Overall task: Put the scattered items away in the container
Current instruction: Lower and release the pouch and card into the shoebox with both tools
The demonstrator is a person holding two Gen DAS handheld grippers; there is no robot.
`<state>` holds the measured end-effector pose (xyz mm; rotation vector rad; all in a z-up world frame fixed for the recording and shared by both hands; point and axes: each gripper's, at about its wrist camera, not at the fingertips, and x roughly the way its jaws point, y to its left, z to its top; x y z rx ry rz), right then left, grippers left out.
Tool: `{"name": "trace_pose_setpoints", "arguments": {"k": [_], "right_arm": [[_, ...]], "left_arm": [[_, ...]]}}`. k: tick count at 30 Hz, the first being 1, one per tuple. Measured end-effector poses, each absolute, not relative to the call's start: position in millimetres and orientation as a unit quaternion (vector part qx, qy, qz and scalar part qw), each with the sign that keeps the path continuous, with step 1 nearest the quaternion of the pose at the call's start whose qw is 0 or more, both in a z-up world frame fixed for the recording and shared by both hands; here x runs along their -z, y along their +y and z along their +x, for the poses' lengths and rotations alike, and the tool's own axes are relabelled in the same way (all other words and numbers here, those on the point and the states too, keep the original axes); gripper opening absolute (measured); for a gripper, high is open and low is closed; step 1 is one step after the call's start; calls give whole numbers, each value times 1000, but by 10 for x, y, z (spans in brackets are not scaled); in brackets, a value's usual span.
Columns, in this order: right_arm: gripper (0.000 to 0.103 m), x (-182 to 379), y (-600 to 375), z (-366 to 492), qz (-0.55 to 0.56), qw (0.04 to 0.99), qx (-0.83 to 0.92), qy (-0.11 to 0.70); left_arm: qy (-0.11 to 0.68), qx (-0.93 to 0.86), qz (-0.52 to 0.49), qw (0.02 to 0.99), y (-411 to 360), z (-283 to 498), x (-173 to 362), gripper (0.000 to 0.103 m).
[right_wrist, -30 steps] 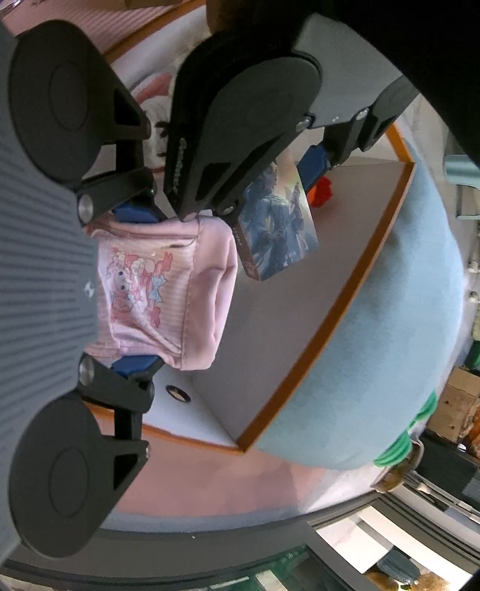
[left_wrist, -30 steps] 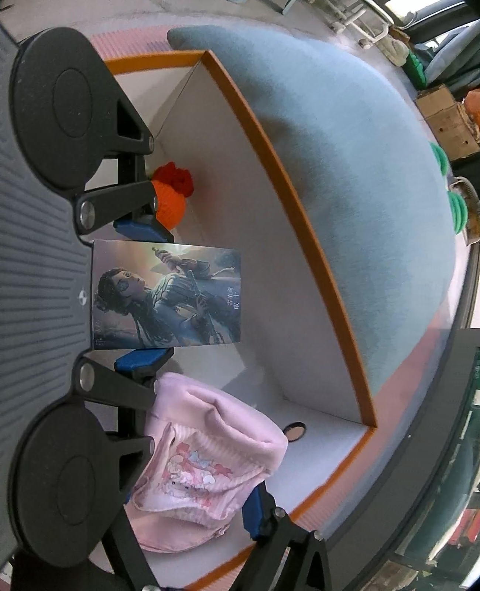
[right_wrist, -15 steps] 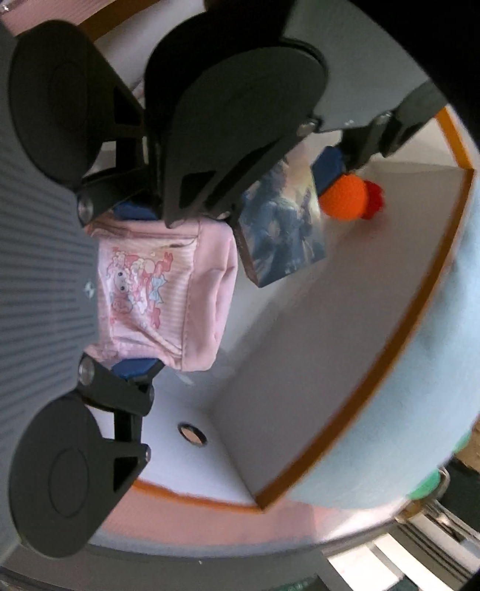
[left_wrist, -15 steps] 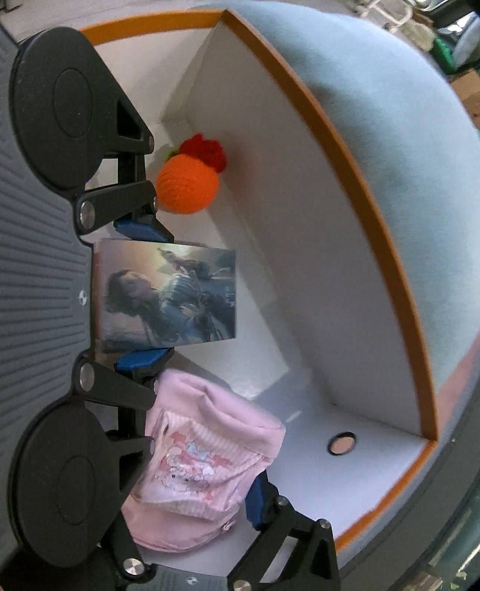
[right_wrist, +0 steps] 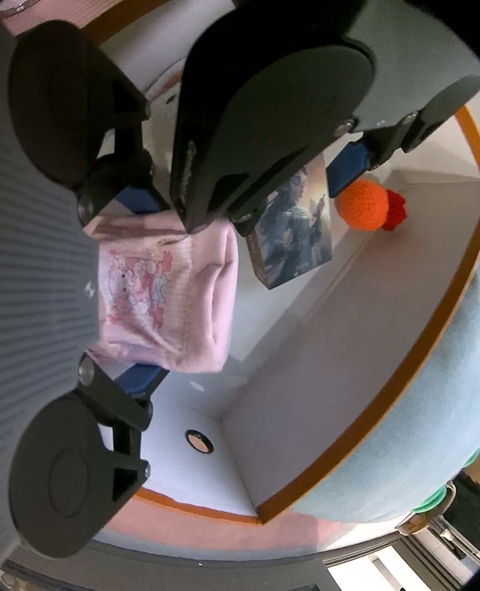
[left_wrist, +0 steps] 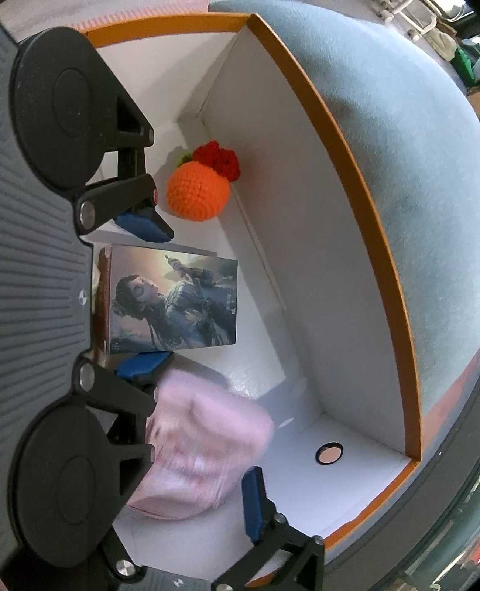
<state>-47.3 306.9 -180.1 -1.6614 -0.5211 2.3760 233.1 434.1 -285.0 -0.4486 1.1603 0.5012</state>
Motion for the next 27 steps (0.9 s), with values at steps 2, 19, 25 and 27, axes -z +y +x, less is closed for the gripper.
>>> {"name": "trace_pose_setpoints", "arguments": {"k": [2,19,25,27], "right_arm": [[87,1775,3057,-458,-559,96,-804,-177],[87,1346,2955,-389,-528,107,-821,-190],[87,1216,2891,-368,-511,109,-830,-195],[87,1133,2830,-320,-506,110,-832,-199]], "left_arm": [[535,-235,-209,784,4345,2302,2827,75],[496,-256,-211,802,4441,2155,2364,75],[481,-267,-202,810,4353,2089,2093,75],[476,-271,-198,813,4319,2061,2009,75]]}}
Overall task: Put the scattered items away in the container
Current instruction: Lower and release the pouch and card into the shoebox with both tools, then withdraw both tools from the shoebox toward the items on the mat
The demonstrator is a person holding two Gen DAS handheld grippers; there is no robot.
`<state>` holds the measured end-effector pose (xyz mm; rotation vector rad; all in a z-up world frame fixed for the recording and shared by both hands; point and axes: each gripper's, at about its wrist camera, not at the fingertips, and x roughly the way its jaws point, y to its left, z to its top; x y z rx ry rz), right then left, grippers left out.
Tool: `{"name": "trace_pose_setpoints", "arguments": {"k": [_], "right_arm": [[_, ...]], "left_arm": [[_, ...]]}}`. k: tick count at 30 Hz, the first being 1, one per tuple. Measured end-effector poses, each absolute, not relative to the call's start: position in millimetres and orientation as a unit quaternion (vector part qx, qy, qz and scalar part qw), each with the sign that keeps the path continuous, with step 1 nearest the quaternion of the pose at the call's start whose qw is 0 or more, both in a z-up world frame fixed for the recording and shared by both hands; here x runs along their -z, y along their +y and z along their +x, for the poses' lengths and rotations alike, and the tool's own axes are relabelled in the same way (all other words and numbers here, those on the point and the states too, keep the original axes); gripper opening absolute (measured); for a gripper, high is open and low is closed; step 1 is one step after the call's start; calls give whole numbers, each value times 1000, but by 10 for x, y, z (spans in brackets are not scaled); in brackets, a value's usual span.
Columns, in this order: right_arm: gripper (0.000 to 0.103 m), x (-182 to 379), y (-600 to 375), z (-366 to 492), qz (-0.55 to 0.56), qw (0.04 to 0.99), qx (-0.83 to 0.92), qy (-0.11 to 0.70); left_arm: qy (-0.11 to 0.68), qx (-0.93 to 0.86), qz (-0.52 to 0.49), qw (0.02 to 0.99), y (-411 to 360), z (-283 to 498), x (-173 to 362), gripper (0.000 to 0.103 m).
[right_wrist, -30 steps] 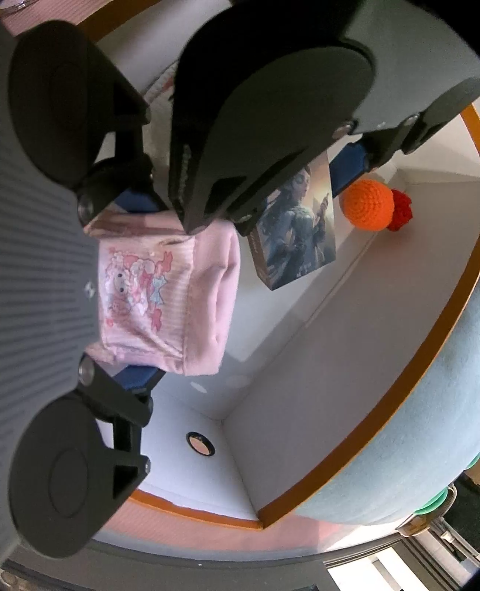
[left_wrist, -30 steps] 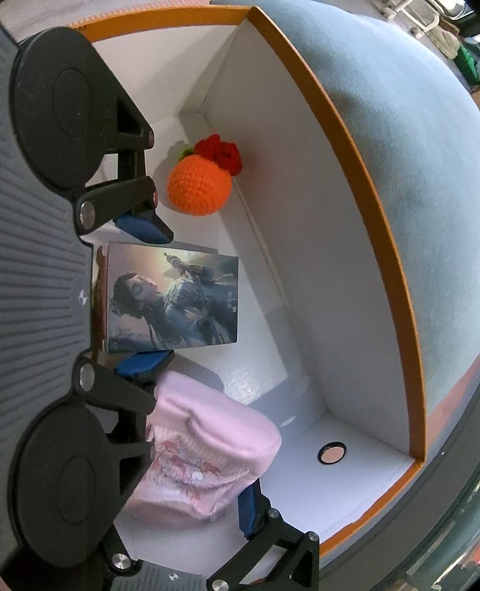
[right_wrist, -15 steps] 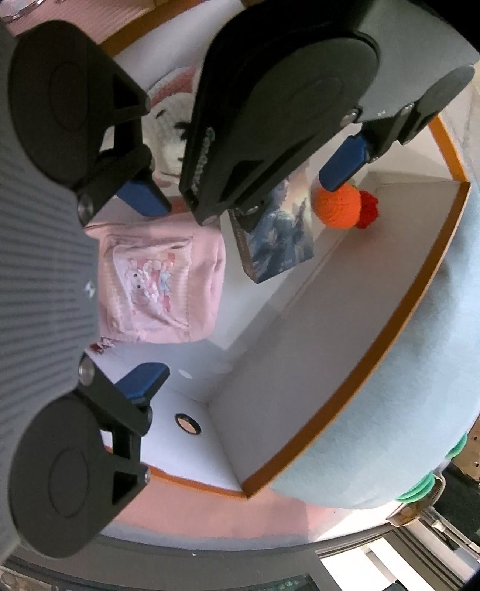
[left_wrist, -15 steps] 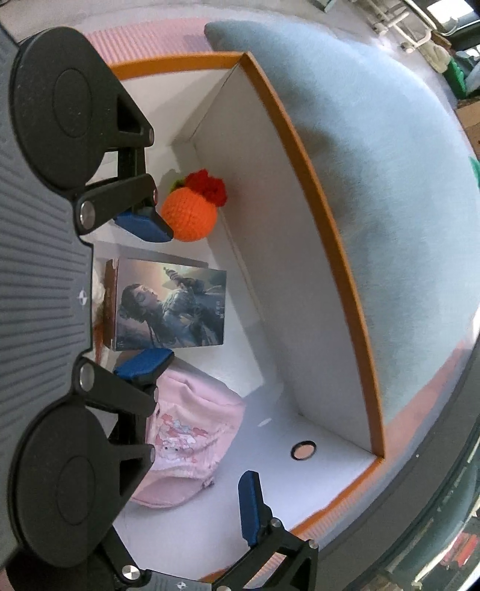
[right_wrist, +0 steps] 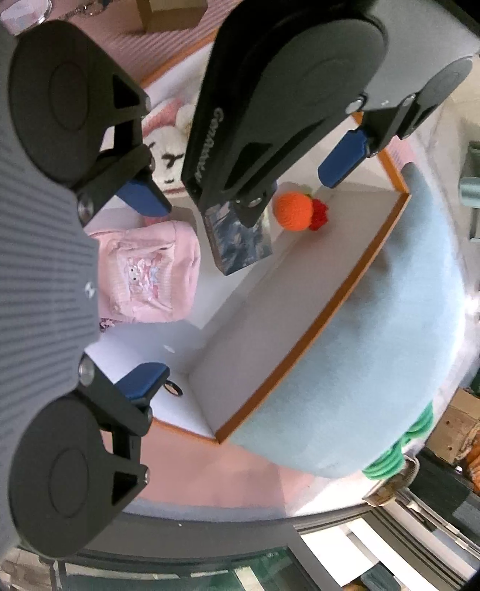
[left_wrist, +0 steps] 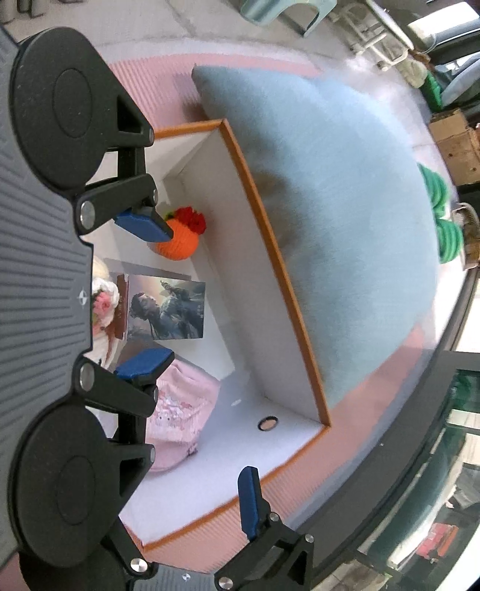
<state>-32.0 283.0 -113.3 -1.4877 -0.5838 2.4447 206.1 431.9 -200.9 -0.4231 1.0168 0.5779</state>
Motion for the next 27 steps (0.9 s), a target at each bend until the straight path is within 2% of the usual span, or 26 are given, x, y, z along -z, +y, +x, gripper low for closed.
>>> {"name": "trace_pose_setpoints", "arguments": {"k": [12,27], "right_arm": [[87,718,2508,51,-474,107,-847,-214],[87,551,2248,581,-463,96,-850,-234]], "left_arm": [[443,-292,-183,828,4025,1728,1415,75],[412,-293,-183,843,3687,1314,1091,75]]}}
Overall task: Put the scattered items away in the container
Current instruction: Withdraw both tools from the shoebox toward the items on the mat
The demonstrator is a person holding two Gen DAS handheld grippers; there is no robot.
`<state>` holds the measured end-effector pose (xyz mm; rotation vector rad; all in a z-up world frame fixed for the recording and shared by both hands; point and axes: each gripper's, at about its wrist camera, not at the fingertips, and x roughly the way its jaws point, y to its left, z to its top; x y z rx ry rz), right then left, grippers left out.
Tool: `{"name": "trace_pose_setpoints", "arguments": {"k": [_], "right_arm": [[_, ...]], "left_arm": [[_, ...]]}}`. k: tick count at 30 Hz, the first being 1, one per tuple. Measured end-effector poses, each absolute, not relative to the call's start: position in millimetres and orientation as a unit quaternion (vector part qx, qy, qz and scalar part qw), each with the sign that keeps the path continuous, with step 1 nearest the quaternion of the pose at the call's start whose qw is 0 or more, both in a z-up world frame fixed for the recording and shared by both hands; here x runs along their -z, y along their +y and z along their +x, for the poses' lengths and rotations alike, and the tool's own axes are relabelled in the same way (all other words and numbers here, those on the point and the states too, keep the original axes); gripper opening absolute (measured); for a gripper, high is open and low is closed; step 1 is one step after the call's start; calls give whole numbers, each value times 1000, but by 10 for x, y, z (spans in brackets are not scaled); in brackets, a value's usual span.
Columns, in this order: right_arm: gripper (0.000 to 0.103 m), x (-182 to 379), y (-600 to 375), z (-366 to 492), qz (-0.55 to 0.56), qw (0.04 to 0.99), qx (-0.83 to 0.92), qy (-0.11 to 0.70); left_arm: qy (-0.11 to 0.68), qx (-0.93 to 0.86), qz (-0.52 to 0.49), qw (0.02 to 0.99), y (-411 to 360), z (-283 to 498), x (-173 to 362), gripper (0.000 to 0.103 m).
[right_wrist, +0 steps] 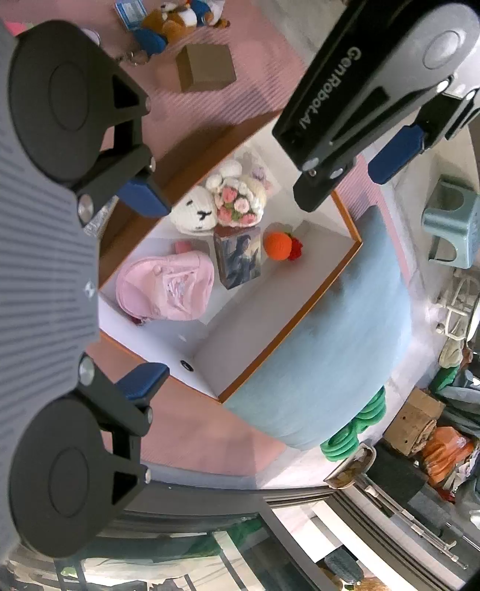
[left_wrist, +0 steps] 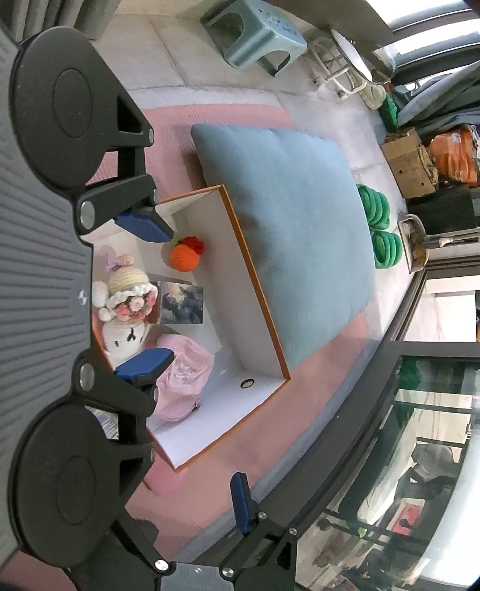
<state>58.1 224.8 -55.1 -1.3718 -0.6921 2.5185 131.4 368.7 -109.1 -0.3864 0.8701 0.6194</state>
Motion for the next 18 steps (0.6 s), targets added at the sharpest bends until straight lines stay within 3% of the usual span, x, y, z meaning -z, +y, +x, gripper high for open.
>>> {"name": "trace_pose_setpoints", "arguments": {"k": [18], "right_arm": [[87,207,1882,1203,-425,63,-879,-206]], "left_arm": [[316,-298,-236,870,3234,444,900,75]]}}
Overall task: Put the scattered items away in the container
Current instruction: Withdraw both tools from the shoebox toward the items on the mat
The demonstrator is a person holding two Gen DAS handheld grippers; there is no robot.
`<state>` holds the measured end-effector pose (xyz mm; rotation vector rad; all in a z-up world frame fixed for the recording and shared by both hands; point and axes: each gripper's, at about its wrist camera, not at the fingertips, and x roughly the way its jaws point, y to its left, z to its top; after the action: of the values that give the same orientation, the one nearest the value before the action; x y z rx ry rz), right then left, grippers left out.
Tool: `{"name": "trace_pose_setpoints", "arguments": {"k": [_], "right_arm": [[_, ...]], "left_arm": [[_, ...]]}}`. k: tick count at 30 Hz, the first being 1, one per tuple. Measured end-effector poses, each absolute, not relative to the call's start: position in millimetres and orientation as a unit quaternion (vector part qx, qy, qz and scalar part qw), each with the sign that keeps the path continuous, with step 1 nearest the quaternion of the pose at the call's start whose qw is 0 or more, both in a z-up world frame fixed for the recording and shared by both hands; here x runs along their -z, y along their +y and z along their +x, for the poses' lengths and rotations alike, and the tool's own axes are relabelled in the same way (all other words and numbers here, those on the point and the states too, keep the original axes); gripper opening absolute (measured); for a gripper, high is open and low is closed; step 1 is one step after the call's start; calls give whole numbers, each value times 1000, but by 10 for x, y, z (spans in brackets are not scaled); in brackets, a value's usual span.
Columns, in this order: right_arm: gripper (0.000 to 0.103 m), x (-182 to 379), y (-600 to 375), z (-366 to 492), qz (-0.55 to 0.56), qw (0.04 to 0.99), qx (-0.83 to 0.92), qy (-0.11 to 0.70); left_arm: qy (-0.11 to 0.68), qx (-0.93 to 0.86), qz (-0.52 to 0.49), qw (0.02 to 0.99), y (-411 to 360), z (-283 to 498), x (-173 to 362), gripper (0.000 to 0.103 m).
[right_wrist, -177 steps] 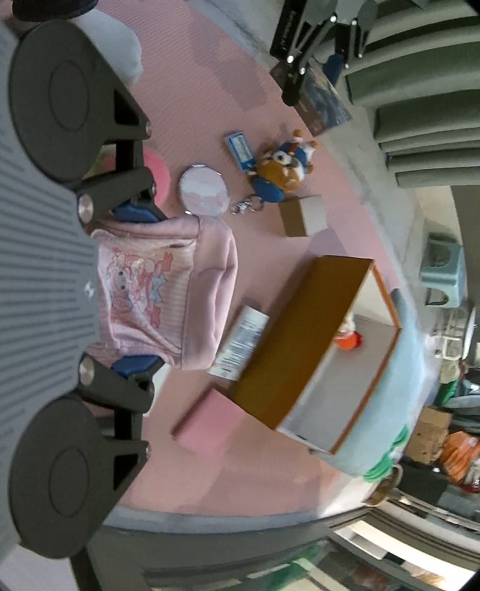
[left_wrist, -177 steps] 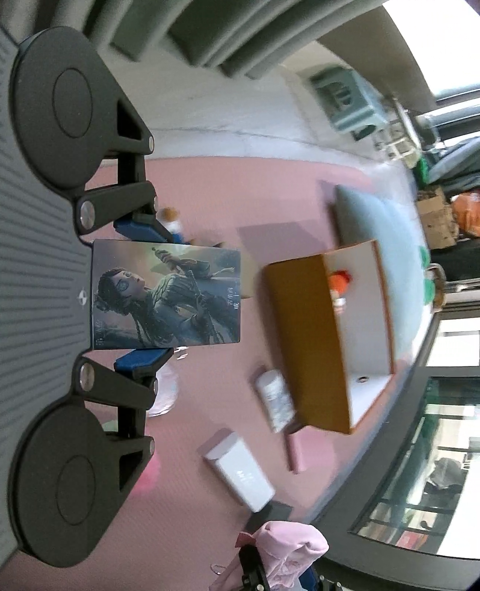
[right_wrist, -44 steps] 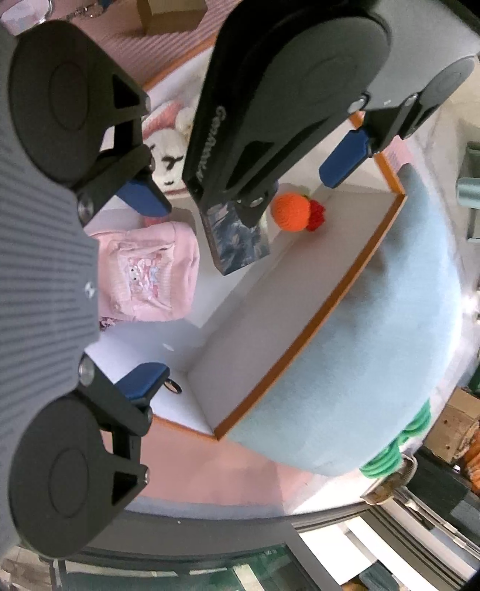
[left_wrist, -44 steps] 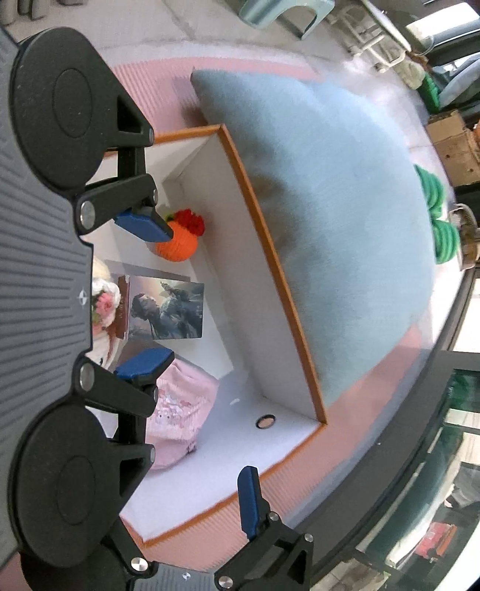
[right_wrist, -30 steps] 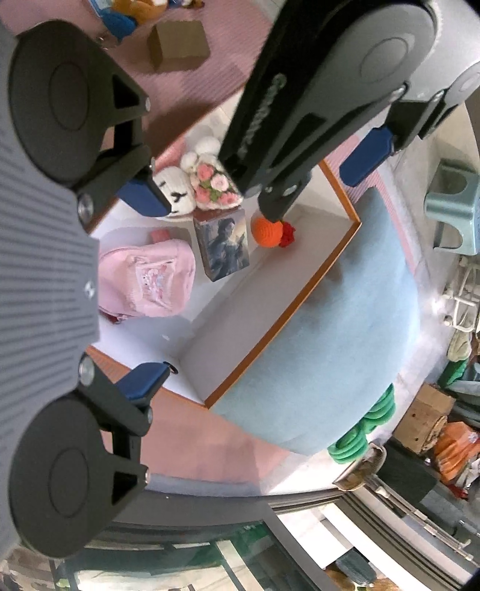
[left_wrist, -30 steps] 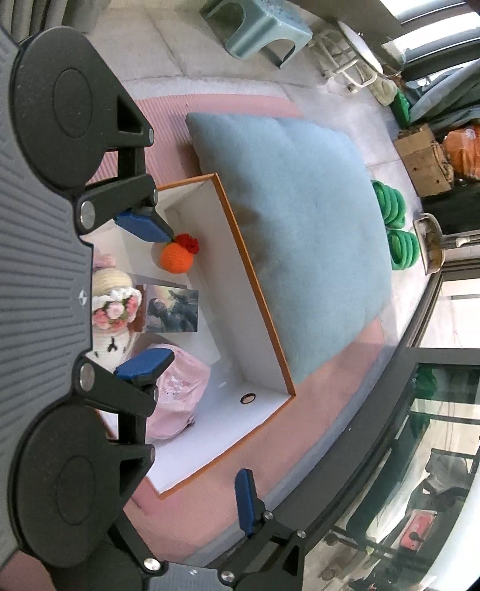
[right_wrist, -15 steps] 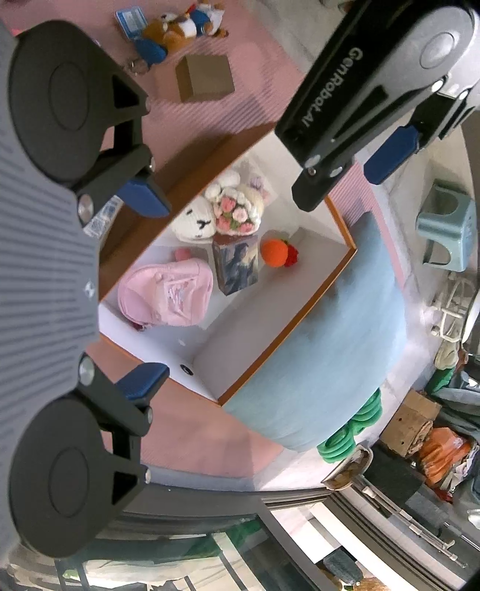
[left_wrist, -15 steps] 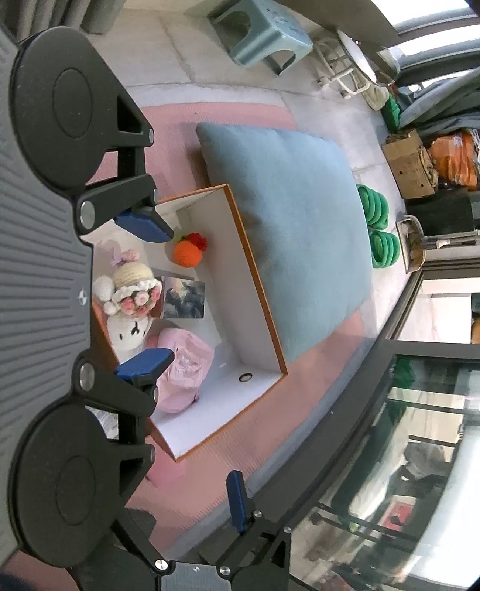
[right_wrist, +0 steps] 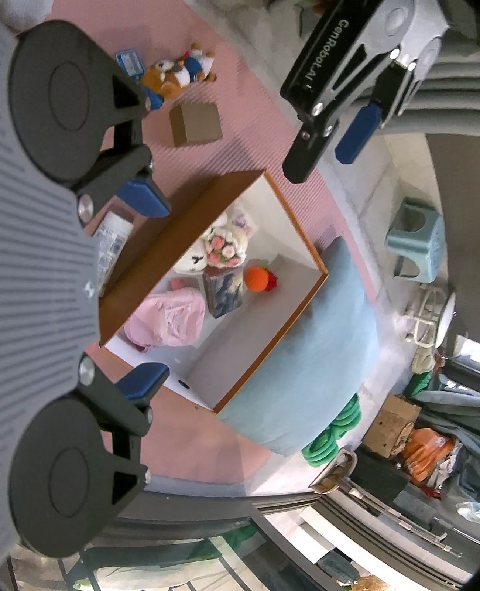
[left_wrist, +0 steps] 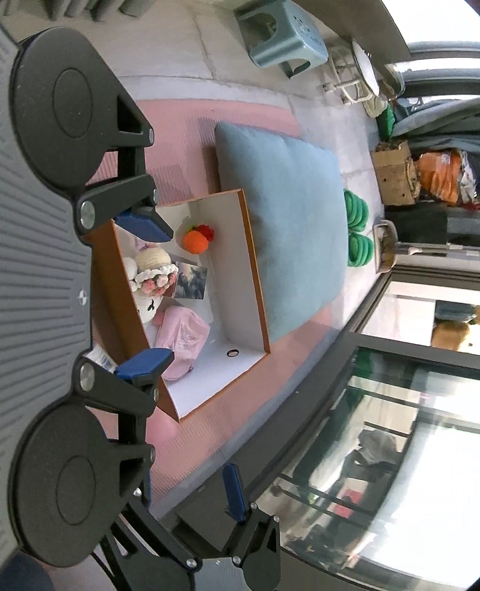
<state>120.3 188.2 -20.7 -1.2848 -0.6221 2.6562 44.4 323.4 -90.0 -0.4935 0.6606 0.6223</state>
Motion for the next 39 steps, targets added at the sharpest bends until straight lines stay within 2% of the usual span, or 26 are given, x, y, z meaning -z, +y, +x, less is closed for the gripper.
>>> {"name": "trace_pose_setpoints", "arguments": {"k": [20,28,36,39], "right_arm": [[88,120,1738,2026,-388,64,-901,-181],[88,265,1912,2314,-390,86,-907,-136],[88,631,1990,2517,-413,102,-897,-118],[88,758,2059,2614,-418,118,-895,-102]], "left_arm": [[278,-351,-248,859,2804,-457,1165,76],[316,-365,-280,830,2686,-680,1611,77],[359,-373,-252,817,2499,-799,1877,77],[378,-375,-211,820,2403,-803,1955,77]]}}
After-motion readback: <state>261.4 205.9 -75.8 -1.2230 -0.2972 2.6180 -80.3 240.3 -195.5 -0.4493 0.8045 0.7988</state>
